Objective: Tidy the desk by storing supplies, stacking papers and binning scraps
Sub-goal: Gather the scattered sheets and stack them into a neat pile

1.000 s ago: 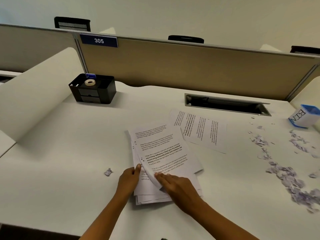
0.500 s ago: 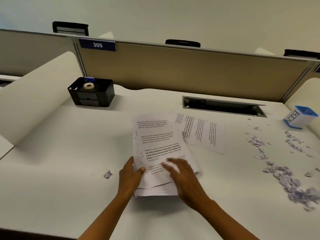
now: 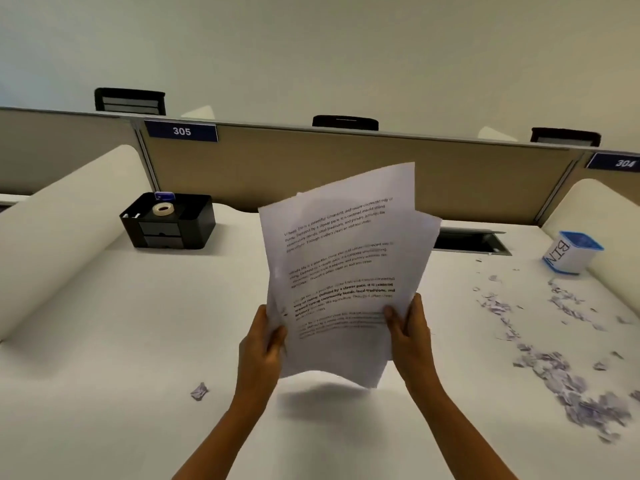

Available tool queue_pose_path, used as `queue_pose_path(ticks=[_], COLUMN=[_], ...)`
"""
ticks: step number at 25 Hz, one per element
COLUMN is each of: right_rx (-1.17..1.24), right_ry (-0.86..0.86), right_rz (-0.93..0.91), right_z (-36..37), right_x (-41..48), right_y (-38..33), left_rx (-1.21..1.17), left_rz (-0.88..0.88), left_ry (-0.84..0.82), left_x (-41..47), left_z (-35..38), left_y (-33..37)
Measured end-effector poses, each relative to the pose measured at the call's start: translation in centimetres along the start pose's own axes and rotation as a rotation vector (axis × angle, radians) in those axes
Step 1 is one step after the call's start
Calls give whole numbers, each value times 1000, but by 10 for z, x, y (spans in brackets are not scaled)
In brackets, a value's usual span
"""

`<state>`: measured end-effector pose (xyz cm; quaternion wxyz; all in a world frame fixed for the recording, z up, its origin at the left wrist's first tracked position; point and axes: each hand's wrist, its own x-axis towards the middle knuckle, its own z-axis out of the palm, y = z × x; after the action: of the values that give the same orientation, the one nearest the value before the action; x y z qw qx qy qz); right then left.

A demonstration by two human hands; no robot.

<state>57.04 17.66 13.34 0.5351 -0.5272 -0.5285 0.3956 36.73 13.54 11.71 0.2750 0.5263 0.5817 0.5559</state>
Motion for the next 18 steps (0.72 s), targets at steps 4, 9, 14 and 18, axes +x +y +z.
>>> queue_pose_path(ticks=[4,9,14,18], right_rx=[-8,77,120,142], right_ry=[89,134,132,127], right_rz=[-107,-126,-97,-118], right_z=[-1,-6,-6,2], right_x=[3,4,1,-2], right_y=[-14,-23,-22,-19], left_rx=[-106,-269,-319,-364], left_rz=[43,94,100,93], left_ry=[9,26,-7,-6], left_x=[15,31,37,33], left_z=[0,0,4,14], left_y=[15,37,48,49])
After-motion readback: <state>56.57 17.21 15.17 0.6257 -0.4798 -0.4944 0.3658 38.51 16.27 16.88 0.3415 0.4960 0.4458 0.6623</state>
